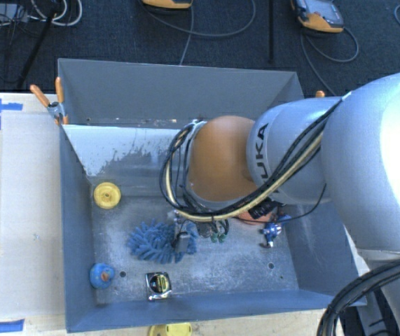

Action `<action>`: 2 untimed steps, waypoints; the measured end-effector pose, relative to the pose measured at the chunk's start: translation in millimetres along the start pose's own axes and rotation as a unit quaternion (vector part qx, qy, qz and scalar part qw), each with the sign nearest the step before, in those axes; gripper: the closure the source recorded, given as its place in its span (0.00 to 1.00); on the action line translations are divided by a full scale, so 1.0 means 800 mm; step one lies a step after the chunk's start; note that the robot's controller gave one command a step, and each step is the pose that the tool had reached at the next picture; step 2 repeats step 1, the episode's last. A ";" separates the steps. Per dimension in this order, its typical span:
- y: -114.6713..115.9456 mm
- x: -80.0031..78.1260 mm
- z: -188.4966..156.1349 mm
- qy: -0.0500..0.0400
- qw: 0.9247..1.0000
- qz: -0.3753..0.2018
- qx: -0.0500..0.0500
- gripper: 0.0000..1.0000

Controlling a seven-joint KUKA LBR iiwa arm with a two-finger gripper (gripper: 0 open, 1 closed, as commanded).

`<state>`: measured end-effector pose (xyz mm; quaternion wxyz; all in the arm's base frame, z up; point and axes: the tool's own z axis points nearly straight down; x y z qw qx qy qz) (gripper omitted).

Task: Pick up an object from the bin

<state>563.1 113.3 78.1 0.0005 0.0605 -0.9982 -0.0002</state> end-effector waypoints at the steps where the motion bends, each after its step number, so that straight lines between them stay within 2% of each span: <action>1: 0.005 -0.044 -0.210 -0.004 1.000 -0.013 0.000 1.00; 2: 0.005 -0.044 -0.210 -0.004 1.000 -0.013 0.000 1.00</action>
Offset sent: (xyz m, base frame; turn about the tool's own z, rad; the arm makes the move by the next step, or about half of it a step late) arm 0.0000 0.0000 0.0000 0.0000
